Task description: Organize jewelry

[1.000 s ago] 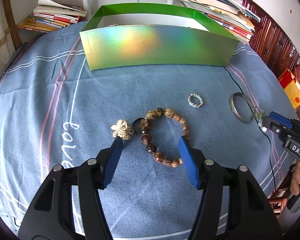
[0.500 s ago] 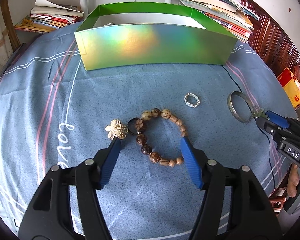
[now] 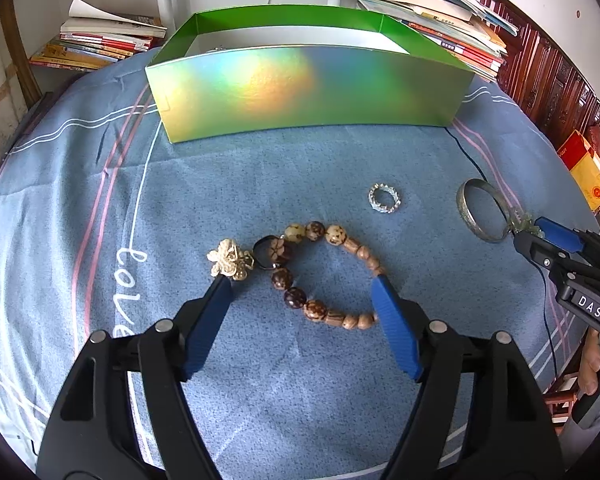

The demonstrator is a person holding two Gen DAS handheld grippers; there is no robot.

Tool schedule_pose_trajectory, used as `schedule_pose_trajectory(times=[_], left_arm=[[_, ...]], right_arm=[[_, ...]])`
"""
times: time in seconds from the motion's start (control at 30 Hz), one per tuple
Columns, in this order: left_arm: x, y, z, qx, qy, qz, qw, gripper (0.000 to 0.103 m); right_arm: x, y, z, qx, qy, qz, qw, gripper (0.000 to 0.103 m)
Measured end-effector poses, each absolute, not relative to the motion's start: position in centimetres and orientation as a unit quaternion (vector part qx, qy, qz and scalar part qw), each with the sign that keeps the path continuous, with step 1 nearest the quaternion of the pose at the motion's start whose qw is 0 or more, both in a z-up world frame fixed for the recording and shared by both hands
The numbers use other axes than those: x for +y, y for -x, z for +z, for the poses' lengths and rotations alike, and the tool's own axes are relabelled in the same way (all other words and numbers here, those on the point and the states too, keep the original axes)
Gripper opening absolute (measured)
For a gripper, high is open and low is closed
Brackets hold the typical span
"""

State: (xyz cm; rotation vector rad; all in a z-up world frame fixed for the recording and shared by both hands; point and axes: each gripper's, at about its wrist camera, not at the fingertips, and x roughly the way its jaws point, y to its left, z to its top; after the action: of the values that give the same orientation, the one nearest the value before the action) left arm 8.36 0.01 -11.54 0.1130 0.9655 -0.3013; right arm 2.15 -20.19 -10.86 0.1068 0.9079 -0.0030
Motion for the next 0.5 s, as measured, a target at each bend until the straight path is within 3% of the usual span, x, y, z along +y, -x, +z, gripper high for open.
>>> schedule_pose_trajectory(times=[0.13,0.5], left_arm=[[0.0,-8.3,-11.5,0.461,-0.055,-0.143,0.874,0.071],[1.0,-8.3,-11.2,0.453,-0.051,-0.121,0.882,0.05]], right_arm=[[-20.1,-2.1,-10.9,0.437,-0.049,-0.003,0.898,0.05],[-20.1,-2.2,-10.8,0.437,-0.046,-0.008,0.898,0.05]])
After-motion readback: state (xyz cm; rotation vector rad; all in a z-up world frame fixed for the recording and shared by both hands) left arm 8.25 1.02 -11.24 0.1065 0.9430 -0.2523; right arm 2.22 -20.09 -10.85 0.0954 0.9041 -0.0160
